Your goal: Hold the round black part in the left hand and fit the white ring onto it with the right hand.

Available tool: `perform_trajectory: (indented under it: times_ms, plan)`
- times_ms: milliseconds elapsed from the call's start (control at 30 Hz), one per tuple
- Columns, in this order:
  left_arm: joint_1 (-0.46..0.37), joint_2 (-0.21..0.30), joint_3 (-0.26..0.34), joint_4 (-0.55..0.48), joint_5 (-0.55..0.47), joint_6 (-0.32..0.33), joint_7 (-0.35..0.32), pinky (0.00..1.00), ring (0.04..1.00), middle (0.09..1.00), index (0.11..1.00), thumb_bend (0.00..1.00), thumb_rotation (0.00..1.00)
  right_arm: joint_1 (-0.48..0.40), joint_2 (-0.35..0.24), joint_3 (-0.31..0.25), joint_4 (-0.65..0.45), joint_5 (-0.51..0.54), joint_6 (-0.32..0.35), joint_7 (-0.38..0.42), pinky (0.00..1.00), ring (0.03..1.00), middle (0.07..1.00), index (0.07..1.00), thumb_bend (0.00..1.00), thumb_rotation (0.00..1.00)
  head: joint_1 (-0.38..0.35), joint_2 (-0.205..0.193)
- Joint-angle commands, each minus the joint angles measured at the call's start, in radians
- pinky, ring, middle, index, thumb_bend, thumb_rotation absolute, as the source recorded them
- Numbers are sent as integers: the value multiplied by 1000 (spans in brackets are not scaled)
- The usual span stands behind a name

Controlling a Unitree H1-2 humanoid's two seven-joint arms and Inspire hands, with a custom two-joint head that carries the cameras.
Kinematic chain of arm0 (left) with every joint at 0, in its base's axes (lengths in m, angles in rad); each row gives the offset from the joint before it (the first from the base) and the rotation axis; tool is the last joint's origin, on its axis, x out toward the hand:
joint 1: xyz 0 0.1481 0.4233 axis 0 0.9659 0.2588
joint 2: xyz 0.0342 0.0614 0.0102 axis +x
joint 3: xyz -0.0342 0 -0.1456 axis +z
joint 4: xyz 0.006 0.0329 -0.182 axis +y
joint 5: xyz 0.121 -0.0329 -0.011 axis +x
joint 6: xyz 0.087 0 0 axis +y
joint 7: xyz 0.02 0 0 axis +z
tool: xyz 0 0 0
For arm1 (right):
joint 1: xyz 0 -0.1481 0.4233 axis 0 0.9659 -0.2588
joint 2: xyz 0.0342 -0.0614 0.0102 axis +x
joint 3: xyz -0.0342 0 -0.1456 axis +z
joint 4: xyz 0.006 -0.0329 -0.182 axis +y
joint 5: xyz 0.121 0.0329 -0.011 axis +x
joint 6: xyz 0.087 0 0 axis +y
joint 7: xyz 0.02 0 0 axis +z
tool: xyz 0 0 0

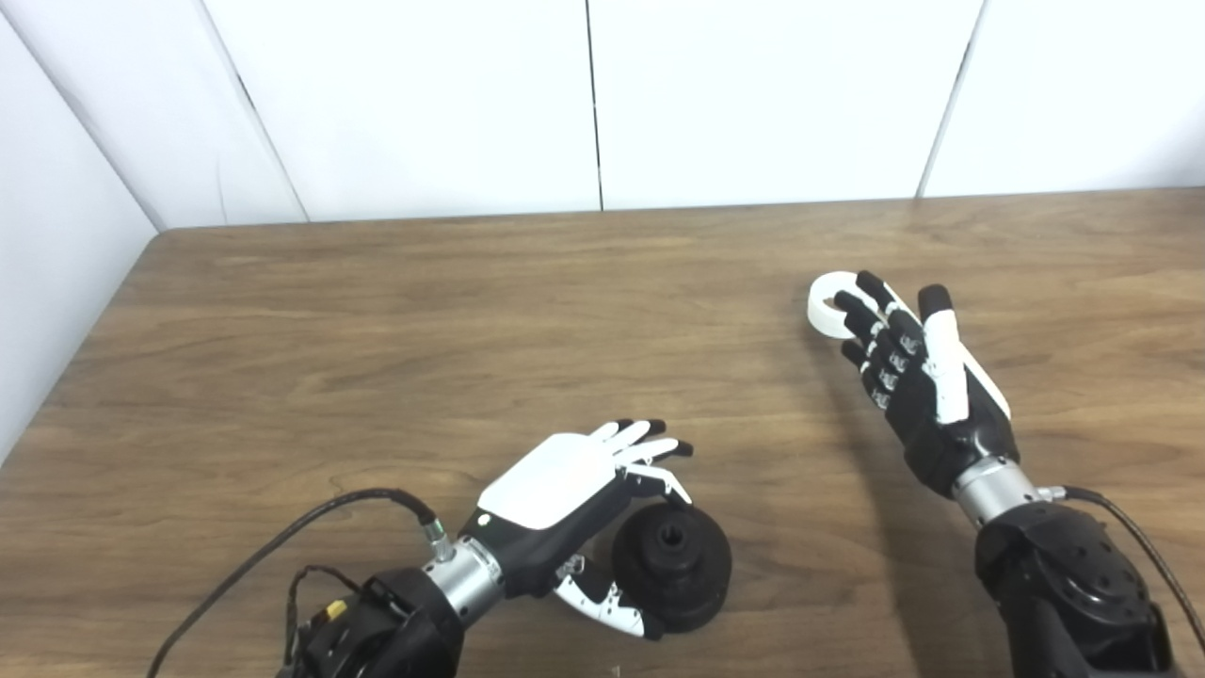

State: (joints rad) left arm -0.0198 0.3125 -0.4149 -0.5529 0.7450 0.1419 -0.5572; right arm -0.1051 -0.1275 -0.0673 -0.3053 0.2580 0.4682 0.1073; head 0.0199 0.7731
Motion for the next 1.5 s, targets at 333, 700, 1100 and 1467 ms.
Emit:
perform_trajectory:
  times_ms: [333,700,1100,1467]
  plan:
    - [-7,-6,11,-5,23,-3,0,1000,1000,943,634,885,193,-54,-40,-12,-45,9,-13,8,1000,1000,946,959,658,1000,-2,1]
    - [-2,-19,10,9,34,-13,7,1000,1000,939,713,944,206,-104,-84,-21,-45,13,-1,1,1000,999,915,927,656,1000,0,1]
    - [-6,-24,7,16,34,-10,-2,1000,1000,936,782,997,232,-180,-170,52,50,-136,-44,9,1000,979,887,900,620,1000,-3,-1]
    - [-3,-28,10,15,38,-3,-4,1000,1000,937,796,1000,231,-383,-352,304,302,-615,-163,15,933,997,930,807,931,416,3,-6]
